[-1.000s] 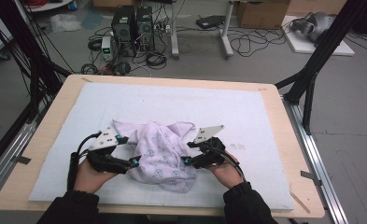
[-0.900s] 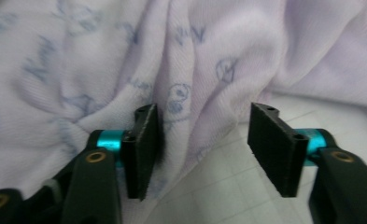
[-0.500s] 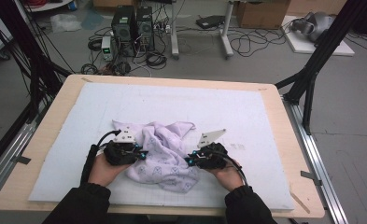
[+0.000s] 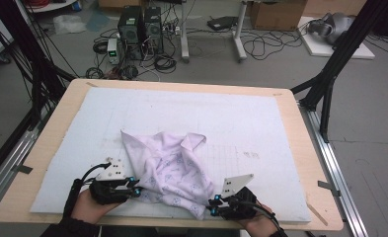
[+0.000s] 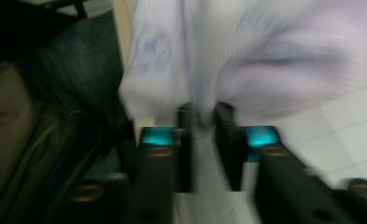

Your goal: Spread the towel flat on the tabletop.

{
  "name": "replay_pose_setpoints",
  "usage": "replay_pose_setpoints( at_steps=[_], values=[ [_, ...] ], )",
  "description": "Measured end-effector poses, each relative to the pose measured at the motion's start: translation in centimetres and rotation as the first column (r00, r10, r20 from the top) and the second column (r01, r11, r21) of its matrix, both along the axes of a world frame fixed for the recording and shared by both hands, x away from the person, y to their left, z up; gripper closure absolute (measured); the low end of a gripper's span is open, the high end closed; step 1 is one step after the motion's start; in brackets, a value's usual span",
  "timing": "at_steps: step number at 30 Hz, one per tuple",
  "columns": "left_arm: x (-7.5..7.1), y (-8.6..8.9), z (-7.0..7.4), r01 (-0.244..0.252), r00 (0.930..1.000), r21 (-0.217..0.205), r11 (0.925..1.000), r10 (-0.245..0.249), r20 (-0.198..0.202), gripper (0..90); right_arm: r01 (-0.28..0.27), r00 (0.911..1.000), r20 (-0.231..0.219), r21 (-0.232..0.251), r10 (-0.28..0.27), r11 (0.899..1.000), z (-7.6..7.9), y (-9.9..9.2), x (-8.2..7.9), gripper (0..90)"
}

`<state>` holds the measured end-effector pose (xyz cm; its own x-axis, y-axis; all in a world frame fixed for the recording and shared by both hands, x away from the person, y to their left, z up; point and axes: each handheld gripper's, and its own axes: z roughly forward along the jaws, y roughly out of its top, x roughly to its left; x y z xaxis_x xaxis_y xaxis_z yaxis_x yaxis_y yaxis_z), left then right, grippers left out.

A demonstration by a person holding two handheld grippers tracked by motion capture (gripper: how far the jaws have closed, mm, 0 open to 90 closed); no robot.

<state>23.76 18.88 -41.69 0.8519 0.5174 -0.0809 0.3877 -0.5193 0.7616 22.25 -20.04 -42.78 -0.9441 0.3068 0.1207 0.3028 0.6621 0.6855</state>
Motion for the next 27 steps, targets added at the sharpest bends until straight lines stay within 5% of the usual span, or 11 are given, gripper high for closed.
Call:
replay_pose_setpoints(
  at_steps=[2, 7, 10, 15, 18, 20, 23, 27],
  values=[
    [-0.1, 0.3, 0.7, -0.028, 0.9996, -0.010, 0.9996, 0.028, 0.009, 44.1, 0.029, 0.9977, 0.059, 0.052, -0.032, 0.998, 1.8, -0.5, 0.1, 53.2],
    [1.1, -0.5, 3.5, -0.036, 0.9974, -0.061, 0.9975, 0.039, 0.060, 36.7, 0.056, 0.9856, 0.155, 0.076, -0.067, 0.996, 4.7, 0.4, 2.1, 45.8],
    [2.8, -2.2, 4.9, -0.017, 0.9967, -0.081, 0.9966, 0.024, 0.078, 33.3, 0.063, 0.9782, 0.191, 0.102, -0.082, 0.993, 5.8, 2.9, 6.0, 42.0],
    [6.1, -5.6, 5.1, 0.006, 0.9981, -0.025, 0.9997, -0.004, 0.061, 33.0, 0.080, 0.9764, 0.195, 0.074, -0.093, 0.994, 4.8, 5.7, 9.9, 42.0],
    [7.7, -6.5, 3.6, 0.022, 0.9997, 0.017, 0.9996, -0.022, -0.012, 40.7, 0.075, 0.9874, 0.136, 0.048, -0.081, 0.996, 3.0, 7.1, 11.5, 44.0],
    [8.2, -6.4, 2.2, 0.071, 0.9960, 0.050, 0.9963, -0.068, -0.059, 55.3, 0.069, 0.9949, 0.075, -0.005, -0.068, 0.998, 1.9, 7.5, 12.1, 56.0],
    [7.8, -5.6, 0.8, 0.088, 0.9941, 0.066, 0.9939, -0.084, -0.070, 78.7, 0.037, 0.9976, 0.061, -0.081, -0.032, 0.996, 1.3, 6.5, 11.6, 85.3],
    [6.7, -3.8, 0.3, 0.053, 0.9962, 0.033, 0.9981, -0.050, -0.071, 81.3, 0.071, 0.9964, 0.050, -0.047, -0.068, 0.996, 1.6, 4.0, 10.4, 86.1]
  ],
)
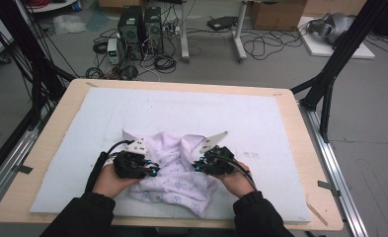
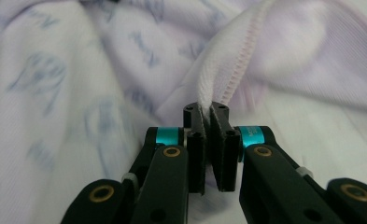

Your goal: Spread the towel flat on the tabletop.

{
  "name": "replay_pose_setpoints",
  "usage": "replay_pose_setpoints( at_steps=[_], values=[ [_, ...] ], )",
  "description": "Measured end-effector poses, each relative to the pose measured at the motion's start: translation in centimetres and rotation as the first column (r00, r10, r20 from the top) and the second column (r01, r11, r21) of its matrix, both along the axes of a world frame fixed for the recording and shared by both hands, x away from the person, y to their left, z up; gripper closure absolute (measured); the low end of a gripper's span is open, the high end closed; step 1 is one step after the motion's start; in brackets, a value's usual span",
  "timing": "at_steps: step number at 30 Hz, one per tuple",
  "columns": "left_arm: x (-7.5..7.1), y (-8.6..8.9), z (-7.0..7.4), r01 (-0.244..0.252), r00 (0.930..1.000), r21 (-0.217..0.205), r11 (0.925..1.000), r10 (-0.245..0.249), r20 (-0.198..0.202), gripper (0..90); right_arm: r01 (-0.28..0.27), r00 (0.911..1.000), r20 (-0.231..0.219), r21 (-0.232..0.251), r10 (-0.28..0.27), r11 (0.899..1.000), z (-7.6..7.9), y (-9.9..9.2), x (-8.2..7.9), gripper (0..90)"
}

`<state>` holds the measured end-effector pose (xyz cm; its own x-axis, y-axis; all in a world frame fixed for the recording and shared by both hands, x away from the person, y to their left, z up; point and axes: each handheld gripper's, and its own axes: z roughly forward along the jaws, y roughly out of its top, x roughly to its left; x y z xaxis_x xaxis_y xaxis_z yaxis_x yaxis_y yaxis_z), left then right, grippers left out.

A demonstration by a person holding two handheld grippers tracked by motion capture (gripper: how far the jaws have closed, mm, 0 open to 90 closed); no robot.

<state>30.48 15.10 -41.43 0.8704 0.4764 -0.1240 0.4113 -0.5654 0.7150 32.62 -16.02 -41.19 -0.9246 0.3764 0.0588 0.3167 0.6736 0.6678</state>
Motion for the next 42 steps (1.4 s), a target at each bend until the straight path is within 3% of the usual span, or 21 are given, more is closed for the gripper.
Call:
replay_pose_setpoints(
  at_steps=[6, 10, 14, 16, 18, 21, 24, 26, 29, 32, 34, 36, 39, 41, 42],
  values=[
    [-2.3, 1.8, 0.3, -0.021, 0.9996, -0.021, 0.9996, 0.022, 0.021, 81.6, 0.059, 0.9982, -0.011, 0.080, -0.058, 0.995, 0.2, -4.8, -4.2, 86.2],
    [-4.3, 2.8, 0.4, -0.014, 0.9996, -0.008, 0.9999, 0.014, 0.026, 81.9, 0.060, 0.9981, -0.018, 0.064, -0.059, 0.996, -0.1, -5.9, -7.4, 86.2],
    [-5.9, 3.9, 0.5, -0.017, 0.9995, -0.025, 0.9995, 0.017, 0.025, 81.5, 0.037, 0.9986, -0.040, 0.067, -0.035, 0.997, -0.4, -6.4, -10.0, 86.0],
    [-6.3, 4.4, 0.8, -0.022, 0.9995, -0.027, 0.9994, 0.022, 0.024, 78.8, 0.019, 0.9986, -0.051, 0.074, -0.015, 0.997, -0.2, -6.5, -10.8, 79.5],
    [-6.5, 4.8, 1.5, -0.037, 0.9985, -0.033, 0.9987, 0.039, 0.040, 68.9, 0.026, 0.9989, -0.040, 0.095, -0.023, 0.995, 0.6, -6.7, -11.1, 67.5],
    [-6.5, 5.4, 3.2, -0.077, 0.9934, -0.057, 0.9954, 0.081, 0.081, 53.8, 0.059, 0.9979, 0.019, 0.115, -0.062, 0.992, 2.7, -7.4, -10.5, 53.1],
    [-6.0, 5.7, 4.5, -0.094, 0.9889, -0.082, 0.9922, 0.102, 0.108, 48.3, 0.083, 0.9951, 0.040, 0.146, -0.090, 0.986, 3.9, -7.6, -9.2, 47.6],
    [-5.4, 5.8, 4.5, -0.109, 0.9853, -0.088, 0.9901, 0.119, 0.122, 45.7, 0.095, 0.9931, 0.053, 0.161, -0.105, 0.982, 4.0, -7.5, -8.2, 47.4],
    [-3.7, 5.9, 3.2, -0.141, 0.9819, -0.056, 0.9884, 0.147, 0.119, 46.0, 0.087, 0.9894, 0.105, 0.128, -0.100, 0.988, 3.0, -6.5, -6.1, 46.0],
    [-1.9, 6.3, 1.2, -0.188, 0.9742, -0.022, 0.9818, 0.190, 0.123, 46.2, 0.091, 0.9902, 0.095, 0.120, -0.103, 0.989, 1.3, -5.5, -3.0, 43.4],
    [-1.0, 6.8, -0.1, -0.215, 0.9690, 0.006, 0.9766, 0.213, 0.126, 46.9, 0.109, 0.9876, 0.106, 0.067, -0.115, 0.992, 0.2, -4.8, -1.2, 42.0],
    [0.0, 7.2, -1.1, -0.251, 0.9627, 0.025, 0.9678, 0.246, 0.112, 46.2, 0.113, 0.9891, 0.090, 0.049, -0.117, 0.992, -0.9, -4.4, 0.4, 41.8],
    [1.1, 7.6, -2.1, -0.293, 0.9523, 0.070, 0.9536, 0.284, 0.112, 46.2, 0.140, 0.9865, 0.080, 0.036, -0.143, 0.989, -2.3, -4.4, 2.1, 43.1],
    [1.5, 7.7, -2.5, -0.295, 0.9526, 0.072, 0.9528, 0.288, 0.099, 47.7, 0.150, 0.9861, 0.067, 0.032, -0.152, 0.988, -3.0, -4.4, 2.7, 44.6],
    [1.5, 7.7, -2.5, -0.305, 0.9490, 0.074, 0.9494, 0.297, 0.106, 50.6, 0.152, 0.9863, 0.058, 0.048, -0.155, 0.987, -3.3, -4.4, 2.8, 45.4]
  ],
)
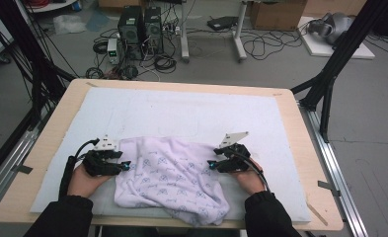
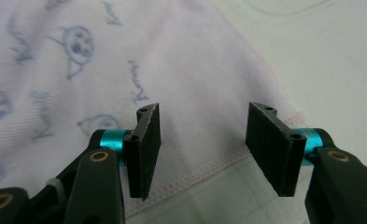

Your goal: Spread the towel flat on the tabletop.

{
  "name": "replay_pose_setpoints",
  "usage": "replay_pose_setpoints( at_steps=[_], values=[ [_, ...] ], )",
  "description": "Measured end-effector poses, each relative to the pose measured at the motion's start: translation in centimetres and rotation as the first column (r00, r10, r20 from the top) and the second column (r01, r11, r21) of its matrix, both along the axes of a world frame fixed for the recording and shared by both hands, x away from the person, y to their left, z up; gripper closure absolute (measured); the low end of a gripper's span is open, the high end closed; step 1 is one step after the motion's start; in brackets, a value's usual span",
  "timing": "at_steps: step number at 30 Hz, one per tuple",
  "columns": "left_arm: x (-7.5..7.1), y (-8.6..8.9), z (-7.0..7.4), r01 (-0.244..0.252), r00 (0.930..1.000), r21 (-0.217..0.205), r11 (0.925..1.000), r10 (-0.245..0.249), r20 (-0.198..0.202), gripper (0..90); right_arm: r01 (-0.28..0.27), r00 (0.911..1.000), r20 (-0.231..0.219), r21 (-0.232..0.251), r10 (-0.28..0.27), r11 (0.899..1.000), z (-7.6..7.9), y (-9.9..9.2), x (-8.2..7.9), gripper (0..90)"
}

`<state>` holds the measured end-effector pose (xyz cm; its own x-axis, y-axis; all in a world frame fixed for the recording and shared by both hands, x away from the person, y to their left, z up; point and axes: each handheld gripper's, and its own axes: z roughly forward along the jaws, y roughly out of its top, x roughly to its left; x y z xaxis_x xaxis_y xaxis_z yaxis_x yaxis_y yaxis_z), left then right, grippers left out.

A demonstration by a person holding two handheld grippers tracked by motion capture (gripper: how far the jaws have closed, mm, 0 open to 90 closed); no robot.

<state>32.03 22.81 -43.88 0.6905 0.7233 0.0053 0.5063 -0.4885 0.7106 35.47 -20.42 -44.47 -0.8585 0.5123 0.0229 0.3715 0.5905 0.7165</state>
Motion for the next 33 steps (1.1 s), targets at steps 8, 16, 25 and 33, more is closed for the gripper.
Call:
replay_pose_setpoints(
  at_steps=[8, 16, 25, 33],
  values=[
    [-0.2, -0.4, 0.0, 0.029, 0.9994, -0.001, 0.9996, -0.029, 0.017, 86.3, -0.031, 0.9986, -0.041, 0.047, 0.033, 0.998, 0.0, 0.1, -0.2, 86.4],
    [-0.2, -0.1, 0.0, 0.078, 0.9968, -0.043, 0.9960, -0.078, 0.016, 87.8, -0.055, 0.9985, -0.003, 0.103, 0.055, 0.993, 1.0, -0.6, -0.7, 87.2],
    [-0.5, -0.1, 1.0, 0.132, 0.9905, -0.112, 0.9850, -0.127, 0.053, 87.9, -0.062, 0.9979, 0.027, 0.138, 0.059, 0.989, 2.4, -2.1, -1.5, 87.1],
    [0.0, 0.3, 2.3, 0.255, 0.9663, -0.160, 0.9538, -0.244, 0.080, 88.1, -0.109, 0.9940, 0.034, 0.224, 0.104, 0.968, 3.8, -4.7, -1.5, 87.6]
  ],
)
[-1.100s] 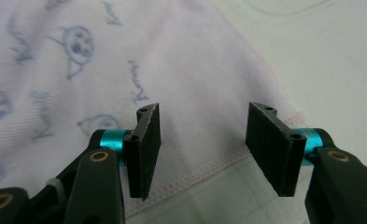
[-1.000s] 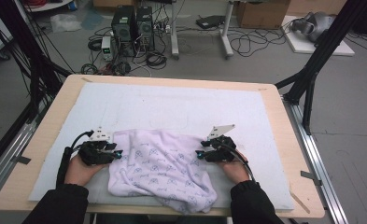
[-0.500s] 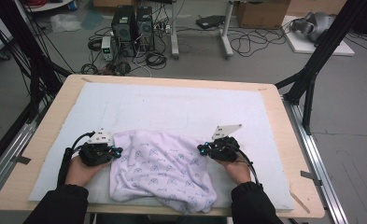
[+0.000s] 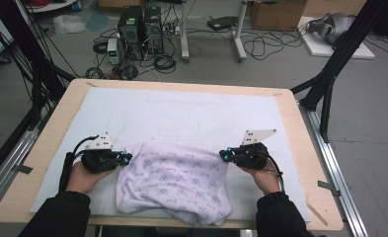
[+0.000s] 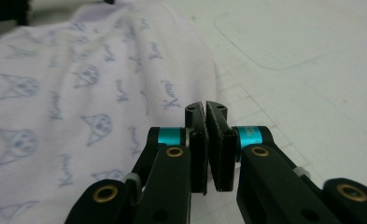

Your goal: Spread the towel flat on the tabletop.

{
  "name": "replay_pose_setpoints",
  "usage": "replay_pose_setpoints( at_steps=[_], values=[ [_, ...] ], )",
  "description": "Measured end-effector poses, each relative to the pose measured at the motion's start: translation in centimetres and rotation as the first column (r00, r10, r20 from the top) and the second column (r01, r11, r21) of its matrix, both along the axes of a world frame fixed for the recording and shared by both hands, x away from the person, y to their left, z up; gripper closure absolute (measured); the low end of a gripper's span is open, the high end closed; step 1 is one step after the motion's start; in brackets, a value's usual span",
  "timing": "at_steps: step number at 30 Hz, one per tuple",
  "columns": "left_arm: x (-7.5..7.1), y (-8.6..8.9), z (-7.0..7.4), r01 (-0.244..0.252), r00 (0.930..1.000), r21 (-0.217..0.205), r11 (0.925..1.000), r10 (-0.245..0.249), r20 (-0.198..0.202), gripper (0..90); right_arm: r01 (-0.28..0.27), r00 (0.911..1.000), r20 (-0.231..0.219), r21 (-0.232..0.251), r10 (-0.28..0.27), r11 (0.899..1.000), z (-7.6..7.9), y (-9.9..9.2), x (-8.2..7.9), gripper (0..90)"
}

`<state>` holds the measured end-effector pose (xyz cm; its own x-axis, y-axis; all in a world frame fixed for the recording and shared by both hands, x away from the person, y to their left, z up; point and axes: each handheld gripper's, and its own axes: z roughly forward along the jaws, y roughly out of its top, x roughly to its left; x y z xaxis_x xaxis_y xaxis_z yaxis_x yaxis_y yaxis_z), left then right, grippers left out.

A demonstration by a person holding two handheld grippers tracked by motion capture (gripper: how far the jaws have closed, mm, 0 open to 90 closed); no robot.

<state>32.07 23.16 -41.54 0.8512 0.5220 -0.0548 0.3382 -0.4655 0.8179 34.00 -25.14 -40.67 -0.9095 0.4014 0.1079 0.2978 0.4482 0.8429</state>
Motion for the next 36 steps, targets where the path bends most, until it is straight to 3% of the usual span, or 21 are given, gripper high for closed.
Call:
replay_pose_setpoints(
  at_steps=[2, 6, 9, 11, 12, 13, 14, 15, 16, 17, 18, 20, 22, 23, 24, 26, 30, 33, 34, 36],
  values=[
    [0.1, 0.1, 0.6, 0.037, 0.9993, -0.014, 0.9992, -0.037, 0.009, 88.1, -0.042, 0.9991, -0.002, 0.019, 0.042, 0.999, 0.4, -0.3, 0.1, 87.6],
    [1.1, 0.0, 1.4, 0.042, 0.9991, -0.010, 0.9991, -0.041, 0.005, 88.1, -0.052, 0.9986, -0.004, -0.018, 0.052, 0.998, 0.8, -0.3, 0.3, 87.6],
    [3.3, -0.1, 2.9, -0.015, 0.9994, -0.016, 0.9998, 0.015, 0.031, 88.2, -0.006, 1.0000, -0.001, -0.047, 0.006, 0.999, 1.9, -0.4, 1.7, 88.0],
    [5.5, -0.1, 5.4, -0.081, 0.9924, -0.034, 0.9961, 0.084, 0.089, 88.4, 0.055, 0.9967, 0.063, -0.051, -0.052, 0.997, 4.2, -0.5, 3.5, 88.5],
    [6.8, -0.2, 7.1, -0.122, 0.9844, -0.038, 0.9919, 0.125, 0.124, 88.5, 0.089, 0.9927, 0.086, -0.052, -0.084, 0.995, 5.9, -0.4, 4.5, 88.5],
    [8.0, -0.4, 9.0, -0.181, 0.9687, -0.037, 0.9828, 0.184, 0.166, 88.4, 0.132, 0.9837, 0.131, -0.056, -0.124, 0.990, 7.8, -0.4, 5.6, 88.5],
    [9.1, -0.5, 10.6, -0.242, 0.9466, -0.059, 0.9685, 0.249, 0.205, 88.2, 0.167, 0.9731, 0.167, -0.040, -0.159, 0.985, 9.7, -0.4, 6.7, 88.3],
    [9.9, -0.7, 11.8, -0.300, 0.9243, -0.092, 0.9495, 0.313, 0.218, 86.1, 0.213, 0.9595, 0.193, -0.018, -0.205, 0.977, 11.2, -0.4, 7.7, 84.3],
    [10.5, -0.8, 12.4, -0.340, 0.9102, -0.110, 0.9341, 0.356, 0.212, 75.7, 0.277, 0.9396, 0.210, -0.003, -0.270, 0.961, 12.1, -0.4, 8.7, 64.2],
    [10.8, -0.9, 12.6, -0.339, 0.9131, -0.114, 0.9338, 0.356, 0.199, 66.2, 0.334, 0.9247, 0.191, 0.009, -0.329, 0.943, 12.4, -0.5, 9.5, 58.2],
    [10.9, -1.1, 12.3, -0.326, 0.9204, -0.108, 0.9391, 0.342, 0.190, 64.7, 0.332, 0.9327, 0.144, 0.017, -0.331, 0.943, 12.3, -0.6, 10.0, 58.3],
    [10.7, -1.4, 10.9, -0.302, 0.9384, -0.074, 0.9505, 0.310, 0.153, 56.3, 0.317, 0.9391, 0.142, -0.006, -0.313, 0.948, 10.9, -0.4, 9.9, 57.2],
    [9.8, -1.5, 9.1, -0.259, 0.9569, -0.046, 0.9647, 0.263, 0.123, 54.1, 0.266, 0.9581, 0.119, -0.033, -0.261, 0.963, 8.9, 0.1, 8.9, 54.6],
    [9.3, -1.5, 8.2, -0.246, 0.9629, -0.039, 0.9684, 0.249, 0.104, 53.8, 0.259, 0.9611, 0.115, -0.059, -0.251, 0.964, 7.9, 0.2, 8.3, 54.2],
    [8.7, -1.5, 7.4, -0.226, 0.9694, -0.041, 0.9733, 0.229, 0.089, 52.5, 0.248, 0.9652, 0.100, -0.056, -0.242, 0.967, 7.0, 0.2, 7.6, 54.2],
    [7.3, -1.6, 6.0, -0.199, 0.9758, -0.048, 0.9788, 0.202, 0.083, 52.4, 0.224, 0.9731, 0.064, -0.049, -0.221, 0.973, 5.3, 0.0, 6.2, 51.1],
    [4.4, -2.1, 4.0, -0.138, 0.9871, -0.027, 0.9901, 0.140, 0.078, 50.1, 0.195, 0.9804, 0.033, -0.030, -0.194, 0.980, 3.2, -0.4, 3.0, 49.6],
    [2.2, -2.2, 3.0, -0.109, 0.9904, -0.040, 0.9932, 0.112, 0.081, 48.4, 0.167, 0.9856, 0.036, -0.043, -0.165, 0.985, 2.2, -0.3, 0.9, 48.2],
    [1.5, -2.2, 2.7, -0.098, 0.9916, -0.034, 0.9946, 0.100, 0.081, 47.8, 0.152, 0.9884, 0.014, -0.046, -0.151, 0.987, 2.1, -0.1, 0.4, 46.8],
    [0.1, -2.2, 1.9, -0.083, 0.9940, -0.031, 0.9961, 0.085, 0.069, 45.4, 0.133, 0.9909, 0.030, -0.042, -0.131, 0.990, 1.8, 0.1, -1.0, 48.1]
  ],
)
